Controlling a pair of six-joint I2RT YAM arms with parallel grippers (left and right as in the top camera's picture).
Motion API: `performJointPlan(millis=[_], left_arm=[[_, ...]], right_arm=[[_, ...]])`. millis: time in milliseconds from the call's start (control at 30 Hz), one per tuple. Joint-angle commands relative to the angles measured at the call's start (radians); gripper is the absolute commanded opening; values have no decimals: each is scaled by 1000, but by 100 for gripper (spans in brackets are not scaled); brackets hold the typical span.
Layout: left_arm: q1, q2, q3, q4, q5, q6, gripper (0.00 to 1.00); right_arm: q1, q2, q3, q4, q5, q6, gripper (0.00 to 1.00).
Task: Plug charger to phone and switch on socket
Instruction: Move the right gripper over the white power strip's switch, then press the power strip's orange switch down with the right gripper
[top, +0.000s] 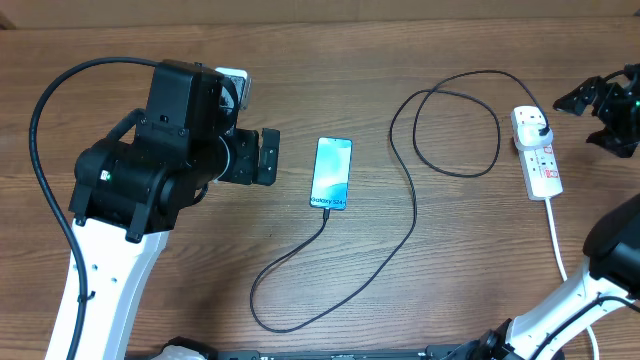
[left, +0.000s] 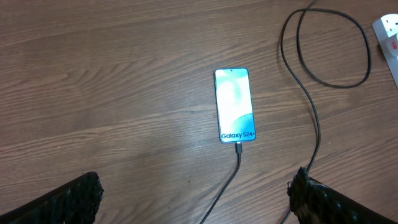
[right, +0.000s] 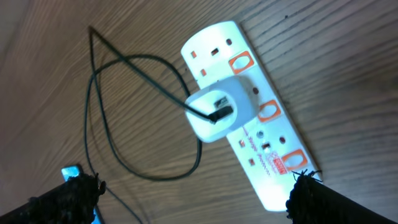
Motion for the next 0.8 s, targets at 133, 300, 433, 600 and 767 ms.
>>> performJointPlan(millis=[133, 300, 433, 600, 767], left_arm=[[-1, 4, 7, 0, -6, 19, 99], [-1, 4, 7, 0, -7, 19, 99], [-1, 4, 7, 0, -6, 19, 99], [-1, 4, 7, 0, -7, 19, 99], [-1, 4, 7, 0, -6, 19, 99]], right_arm=[[13, 44, -114, 120, -6, -14, 100], [29, 44, -227, 226, -46, -14, 100], [47, 44, -308, 307, -55, -14, 100], [60, 44, -347, 377, -53, -14, 100], [60, 44, -348, 416, -45, -14, 100]])
